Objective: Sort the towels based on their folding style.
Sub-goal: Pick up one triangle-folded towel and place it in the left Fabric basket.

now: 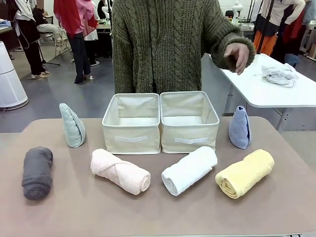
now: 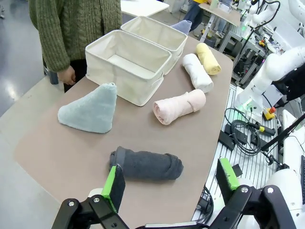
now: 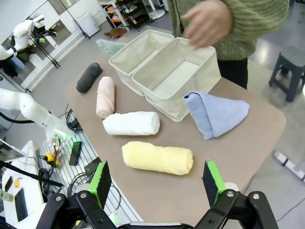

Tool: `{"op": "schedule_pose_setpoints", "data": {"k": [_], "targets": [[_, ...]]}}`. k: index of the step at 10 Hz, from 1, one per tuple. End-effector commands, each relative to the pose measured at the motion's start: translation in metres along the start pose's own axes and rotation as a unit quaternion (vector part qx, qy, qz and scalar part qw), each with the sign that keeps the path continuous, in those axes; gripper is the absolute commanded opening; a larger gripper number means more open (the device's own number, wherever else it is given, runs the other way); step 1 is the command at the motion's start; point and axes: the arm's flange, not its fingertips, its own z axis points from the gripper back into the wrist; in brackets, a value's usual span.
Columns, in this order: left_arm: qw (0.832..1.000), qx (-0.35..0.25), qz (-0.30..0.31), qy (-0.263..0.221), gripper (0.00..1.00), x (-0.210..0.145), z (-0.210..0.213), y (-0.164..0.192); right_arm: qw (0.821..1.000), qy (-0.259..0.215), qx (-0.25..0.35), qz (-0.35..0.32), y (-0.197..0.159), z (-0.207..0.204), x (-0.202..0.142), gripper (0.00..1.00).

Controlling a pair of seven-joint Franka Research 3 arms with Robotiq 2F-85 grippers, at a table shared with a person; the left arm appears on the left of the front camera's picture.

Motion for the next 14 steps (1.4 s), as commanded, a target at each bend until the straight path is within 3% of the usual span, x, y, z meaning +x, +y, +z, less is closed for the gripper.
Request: {"op": "schedule_pose_setpoints", "data": {"k": [1,14], "targets": [[1.0,-0.003,-0.007,-0.004,1.0,0.0005,0.0012,-0.0021,1.0,-0.002,0.004,0.007,-0.0013,0.0,-0.0016,1.0],[1.0,-0.003,-0.007,-0.004,1.0,0.0005,0.0012,-0.0021,1.0,-0.002,0.004,0.007,-0.0013,0.0,-0.0016,1.0]]}}
